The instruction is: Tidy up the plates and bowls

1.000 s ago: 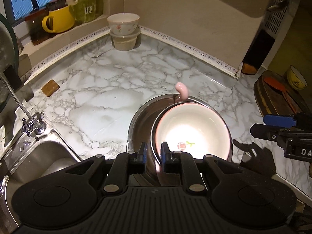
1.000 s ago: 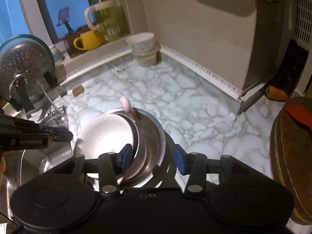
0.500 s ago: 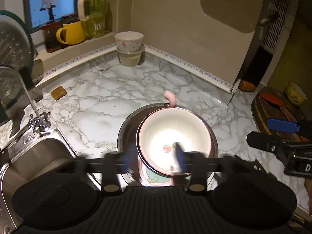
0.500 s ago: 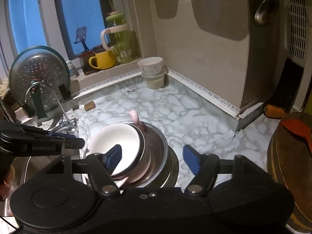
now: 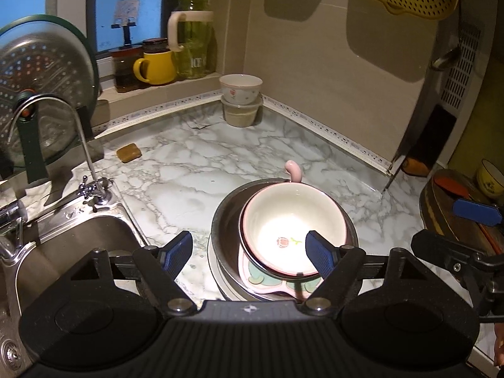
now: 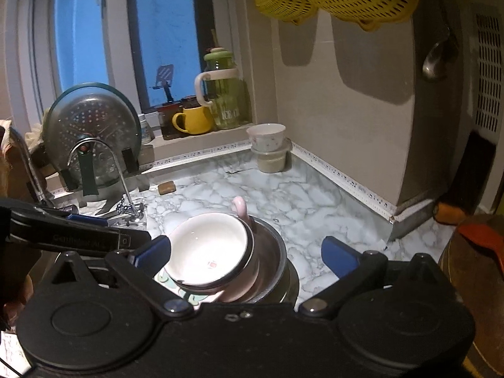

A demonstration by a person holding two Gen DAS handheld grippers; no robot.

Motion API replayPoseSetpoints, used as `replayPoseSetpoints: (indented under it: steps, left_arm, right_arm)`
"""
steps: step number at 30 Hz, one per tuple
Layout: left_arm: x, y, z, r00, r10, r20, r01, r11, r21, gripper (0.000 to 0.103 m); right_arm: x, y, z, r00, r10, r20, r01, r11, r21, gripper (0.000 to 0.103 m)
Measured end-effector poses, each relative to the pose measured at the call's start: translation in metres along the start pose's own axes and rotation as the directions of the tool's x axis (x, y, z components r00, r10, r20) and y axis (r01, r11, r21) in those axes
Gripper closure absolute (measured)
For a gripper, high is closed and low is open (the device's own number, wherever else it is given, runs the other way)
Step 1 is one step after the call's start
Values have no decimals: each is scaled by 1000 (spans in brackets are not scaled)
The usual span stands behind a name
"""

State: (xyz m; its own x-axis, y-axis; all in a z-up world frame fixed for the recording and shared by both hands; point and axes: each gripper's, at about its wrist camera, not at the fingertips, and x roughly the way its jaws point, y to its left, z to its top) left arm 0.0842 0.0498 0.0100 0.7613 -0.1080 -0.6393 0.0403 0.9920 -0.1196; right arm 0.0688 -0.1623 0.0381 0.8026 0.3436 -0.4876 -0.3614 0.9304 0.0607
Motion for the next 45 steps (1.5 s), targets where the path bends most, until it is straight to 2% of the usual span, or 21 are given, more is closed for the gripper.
replayPoseSetpoints:
  steps: [11, 25, 28, 29, 30, 36, 41, 45]
  left_arm:
    - [-9, -6, -5, 999, 35, 27, -36, 999, 34, 22]
    - [-15, -3, -10, 999, 21, 46, -21, 1000, 4, 20]
    - [-17, -6, -11, 998, 23, 51, -24, 1000, 11, 8]
    - [-18, -7, -11, 998, 24, 57, -25, 1000, 14, 1]
    - [-20, -8, -11, 997, 24, 67, -25, 1000, 16, 0]
    - [-30, -15, -13, 991, 28, 132, -34, 999, 43, 0]
    - [-33, -15, -10, 992, 16, 124, -19, 999, 26, 0]
    - [-37, -16, -13, 988, 31, 153, -38, 998, 42, 0]
  right_arm:
    - [-2, 8, -5, 1000, 16, 5, -16, 1000, 11, 0]
    - [-5, 11, -8, 1000, 18, 14, -18, 1000, 8, 0]
    - [-6, 8, -9, 1000, 12, 20, -12, 1000, 19, 0]
    - [-7, 7, -9, 1000, 9, 23, -9, 1000, 23, 0]
    - [-8, 6, -10, 1000, 8, 23, -8, 1000, 28, 0]
    - [-10, 4, -12, 1000, -2, 28, 1, 999, 38, 0]
    - [-12, 3, -12, 999, -5, 38, 4, 999, 37, 0]
    - [-12, 3, -11, 999, -7, 45, 6, 999, 40, 0]
